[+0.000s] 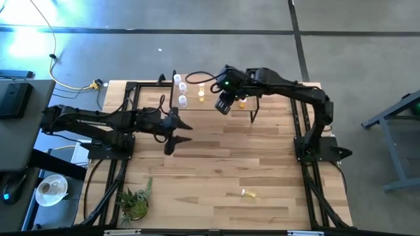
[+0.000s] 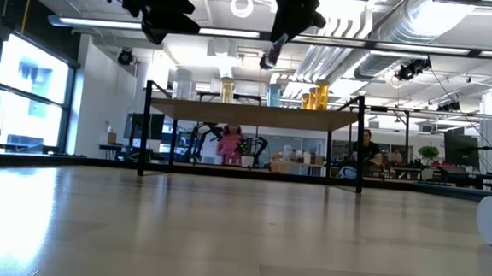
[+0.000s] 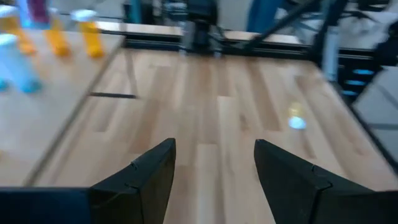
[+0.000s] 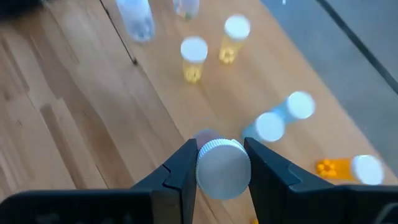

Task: Pick and place medicine bottles onto shelf by color
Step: Put the blue pill bottle on the shelf aligned with the other blue pill bottles

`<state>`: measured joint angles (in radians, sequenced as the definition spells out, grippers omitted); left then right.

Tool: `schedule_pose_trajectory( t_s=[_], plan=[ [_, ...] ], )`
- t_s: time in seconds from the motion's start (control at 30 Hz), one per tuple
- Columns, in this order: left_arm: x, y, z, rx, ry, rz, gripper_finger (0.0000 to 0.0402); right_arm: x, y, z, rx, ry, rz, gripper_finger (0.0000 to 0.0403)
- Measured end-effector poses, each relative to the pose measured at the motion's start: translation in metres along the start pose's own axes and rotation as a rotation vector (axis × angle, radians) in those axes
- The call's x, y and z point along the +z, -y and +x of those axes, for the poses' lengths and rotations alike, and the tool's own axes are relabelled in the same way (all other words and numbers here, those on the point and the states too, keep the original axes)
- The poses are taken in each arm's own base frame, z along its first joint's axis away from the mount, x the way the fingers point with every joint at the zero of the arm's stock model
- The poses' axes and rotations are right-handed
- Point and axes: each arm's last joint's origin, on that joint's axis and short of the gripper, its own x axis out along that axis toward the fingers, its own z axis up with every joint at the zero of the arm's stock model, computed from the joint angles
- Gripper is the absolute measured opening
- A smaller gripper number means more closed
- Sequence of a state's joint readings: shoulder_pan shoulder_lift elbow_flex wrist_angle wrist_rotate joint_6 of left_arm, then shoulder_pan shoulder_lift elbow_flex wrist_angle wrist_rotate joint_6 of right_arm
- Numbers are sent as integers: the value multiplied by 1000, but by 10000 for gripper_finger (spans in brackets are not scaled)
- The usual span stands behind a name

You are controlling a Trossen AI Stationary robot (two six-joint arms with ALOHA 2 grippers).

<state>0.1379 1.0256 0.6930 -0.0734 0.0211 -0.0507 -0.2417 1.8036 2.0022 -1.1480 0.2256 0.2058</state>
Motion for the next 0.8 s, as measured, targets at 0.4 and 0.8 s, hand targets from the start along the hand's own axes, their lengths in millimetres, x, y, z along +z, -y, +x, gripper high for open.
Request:
schedule_pose_trajectory(
  t_s=[0.4, 0.8],
  plan=[
    [-30, 1, 9, -86, 6, -53, 207, -9, -8, 39, 0, -174, -38, 101],
    [-46, 1, 11, -130, 41, -100, 206, -10, -4, 60, -34, -224, -61, 101]
  ],
)
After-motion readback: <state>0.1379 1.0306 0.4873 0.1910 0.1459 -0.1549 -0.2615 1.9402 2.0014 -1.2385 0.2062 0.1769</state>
